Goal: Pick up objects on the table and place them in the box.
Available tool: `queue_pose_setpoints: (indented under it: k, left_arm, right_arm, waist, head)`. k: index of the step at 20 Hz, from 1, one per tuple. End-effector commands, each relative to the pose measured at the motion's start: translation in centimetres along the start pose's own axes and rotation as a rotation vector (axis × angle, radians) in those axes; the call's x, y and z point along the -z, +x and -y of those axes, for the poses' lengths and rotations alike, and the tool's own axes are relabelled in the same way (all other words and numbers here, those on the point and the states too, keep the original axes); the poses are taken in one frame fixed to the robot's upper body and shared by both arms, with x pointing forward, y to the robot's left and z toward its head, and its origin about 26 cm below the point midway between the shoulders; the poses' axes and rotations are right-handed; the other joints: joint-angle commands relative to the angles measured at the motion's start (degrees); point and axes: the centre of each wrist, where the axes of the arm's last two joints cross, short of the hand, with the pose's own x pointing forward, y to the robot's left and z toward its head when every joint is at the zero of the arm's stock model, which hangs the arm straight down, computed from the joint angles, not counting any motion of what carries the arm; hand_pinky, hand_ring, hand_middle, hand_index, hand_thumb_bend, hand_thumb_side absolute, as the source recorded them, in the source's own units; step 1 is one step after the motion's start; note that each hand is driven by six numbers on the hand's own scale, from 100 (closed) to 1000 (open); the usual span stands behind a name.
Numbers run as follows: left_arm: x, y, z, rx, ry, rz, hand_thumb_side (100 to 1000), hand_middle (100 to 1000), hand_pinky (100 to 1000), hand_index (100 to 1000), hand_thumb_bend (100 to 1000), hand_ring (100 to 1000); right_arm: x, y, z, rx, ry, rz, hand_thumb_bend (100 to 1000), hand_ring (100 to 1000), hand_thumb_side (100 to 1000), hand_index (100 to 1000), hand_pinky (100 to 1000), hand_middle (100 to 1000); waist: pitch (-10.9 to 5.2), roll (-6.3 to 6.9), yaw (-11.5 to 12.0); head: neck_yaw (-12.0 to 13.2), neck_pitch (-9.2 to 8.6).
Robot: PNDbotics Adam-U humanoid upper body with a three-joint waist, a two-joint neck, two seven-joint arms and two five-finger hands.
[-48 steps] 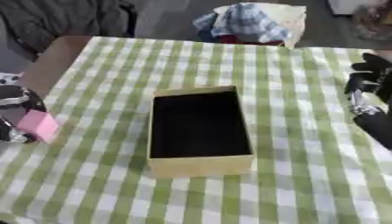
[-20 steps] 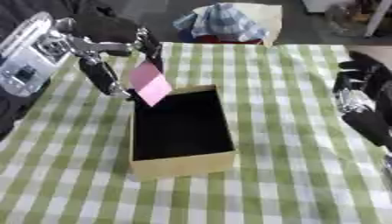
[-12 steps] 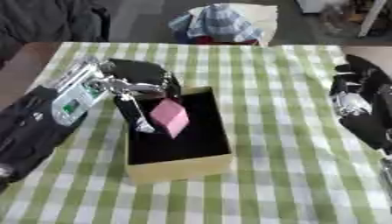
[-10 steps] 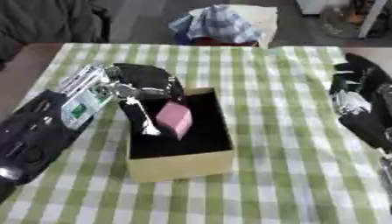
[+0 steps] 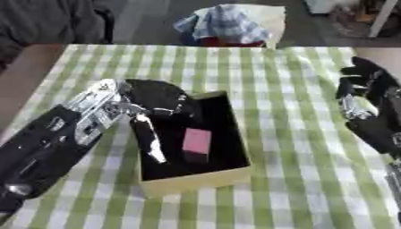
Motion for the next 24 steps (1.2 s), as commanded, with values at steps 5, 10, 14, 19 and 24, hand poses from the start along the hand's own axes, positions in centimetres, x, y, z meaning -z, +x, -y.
queue_pose_setpoints:
  k: [5, 10, 14, 19, 24]
  left_arm:
    - [-4.8, 0.4, -5.0, 0.177, -0.019, 0.048, 747, 819, 848, 886, 859, 811]
    - [-8.9, 1.1, -7.2, 0.175, 0.125, -0.017, 695, 792, 843, 868, 798, 793]
    - [-12.7, 1.7, -7.0, 0.066, 0.271, -0.06, 650, 743, 816, 832, 666, 746]
    - [-16.3, 2.2, -4.0, -0.142, 0.45, -0.159, 619, 671, 798, 776, 443, 678]
    - [-18.1, 2.6, 1.0, -0.413, 0.658, -0.29, 664, 595, 785, 746, 244, 606]
  right_arm:
    - [0.1, 0.2, 0.9, -0.02, -0.007, 0.013, 100, 774, 552, 921, 709, 764]
    - [0.0, 0.1, 1.0, -0.022, -0.01, 0.009, 100, 775, 554, 921, 709, 764]
    - [0.0, 0.1, 1.2, -0.025, -0.015, 0.007, 100, 775, 555, 921, 710, 764]
    - [0.0, 0.1, 1.3, -0.028, -0.024, 0.006, 100, 774, 557, 921, 709, 762]
    - [-0.1, 0.0, 1.4, -0.027, -0.035, 0.003, 100, 774, 561, 921, 709, 761]
  waist:
    - [-1.54, -0.07, 0.9]
    - [-1.69, -0.16, 1.74]
    - [-1.6, -0.36, 2.55]
    - [-1.24, -0.64, 3.52]
    - [-0.87, -0.87, 3.99]
  head:
    - [-0.33, -0.31]
    - [-0.41, -0.29]
    - [-0.66, -0.37]
    - [-1.28, -0.54]
    - [-2.23, -0.72]
